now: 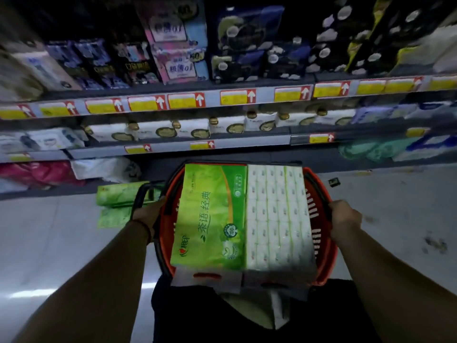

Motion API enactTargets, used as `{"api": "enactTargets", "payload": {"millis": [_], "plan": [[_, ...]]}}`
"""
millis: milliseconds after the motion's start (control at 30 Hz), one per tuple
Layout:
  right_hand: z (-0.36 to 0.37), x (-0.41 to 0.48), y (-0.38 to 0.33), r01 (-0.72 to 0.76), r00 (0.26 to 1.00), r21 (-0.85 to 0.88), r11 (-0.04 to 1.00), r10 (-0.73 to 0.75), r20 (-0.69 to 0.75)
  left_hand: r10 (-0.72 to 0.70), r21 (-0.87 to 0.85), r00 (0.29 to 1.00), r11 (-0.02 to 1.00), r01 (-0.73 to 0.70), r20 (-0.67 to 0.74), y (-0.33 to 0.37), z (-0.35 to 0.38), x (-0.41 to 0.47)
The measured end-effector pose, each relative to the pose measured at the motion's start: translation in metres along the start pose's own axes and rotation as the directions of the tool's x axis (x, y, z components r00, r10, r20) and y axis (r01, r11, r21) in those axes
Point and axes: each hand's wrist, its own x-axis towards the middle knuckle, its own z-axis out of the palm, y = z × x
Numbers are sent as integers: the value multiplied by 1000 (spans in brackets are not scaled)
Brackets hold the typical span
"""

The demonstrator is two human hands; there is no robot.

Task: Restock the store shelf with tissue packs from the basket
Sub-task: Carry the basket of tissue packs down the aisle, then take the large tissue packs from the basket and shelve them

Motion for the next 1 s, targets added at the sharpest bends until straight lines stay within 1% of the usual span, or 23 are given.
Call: {"api": "enactTargets", "payload": {"millis": [33, 67, 100, 167, 233, 367, 467, 533, 633, 700, 767, 800, 867, 900, 933, 967, 1000], "plan": [[7, 11, -1, -35, 999, 92, 995, 33, 21, 4, 19, 1000, 1000, -4, 14, -9, 7, 9], [17, 28, 0, -39, 999, 125, 991, 36, 21, -19, 15, 1000, 1000, 19, -10, -18, 15, 20], [28, 45, -1, -29, 999, 109, 994, 25, 42, -27, 11, 999, 1000, 27, -26, -27, 26, 31], [52, 76, 2, -5, 999, 94, 996, 2, 40, 7, -6, 998, 1000, -7, -65, -42, 42, 59], [75, 101, 9, -4, 999, 97, 995, 0, 40, -18, -7, 996, 1000, 18, -85, -58, 54, 92], [119, 145, 31, 7, 1000, 92, 996, -9, 20, 11, 22, 996, 1000, -9, -93, -77, 75, 146], [151, 173, 49, 30, 997, 61, 998, -34, 65, 53, 85, 994, 995, -45, -97, -92, 82, 187], [170, 189, 64, 53, 992, 42, 998, -57, 110, 79, 157, 992, 986, -62, -103, -106, 87, 211], [191, 204, 90, 86, 985, 25, 996, -89, 151, 80, 216, 995, 974, -65, -62, -129, 82, 248], [203, 207, 101, 88, 981, 45, 995, -94, 169, 80, 220, 996, 973, -69, -38, -138, 78, 261], [213, 210, 104, 101, 980, 47, 994, -107, 167, 115, 220, 993, 969, -110, -9, -141, 73, 262], [219, 210, 104, 120, 981, 32, 992, -123, 148, 130, 211, 991, 969, -131, 17, -142, 70, 266], [227, 210, 106, 211, 970, -24, 977, -207, 127, 217, 177, 973, 957, -228, 83, -150, 65, 268], [232, 210, 105, 267, 960, -70, 961, -258, 109, 287, 153, 955, 943, -295, 72, -153, 62, 278], [235, 210, 109, 316, 948, -132, 940, -308, 76, 306, 185, 951, 933, -309, 49, -152, 62, 286], [234, 209, 118, 331, 943, -225, 916, -328, 53, 323, 273, 945, 906, -324, 52, -155, 64, 291], [231, 202, 131, 386, 920, -318, 866, -386, 65, 325, 386, 943, 862, -328, 76, -163, 66, 286]]}}
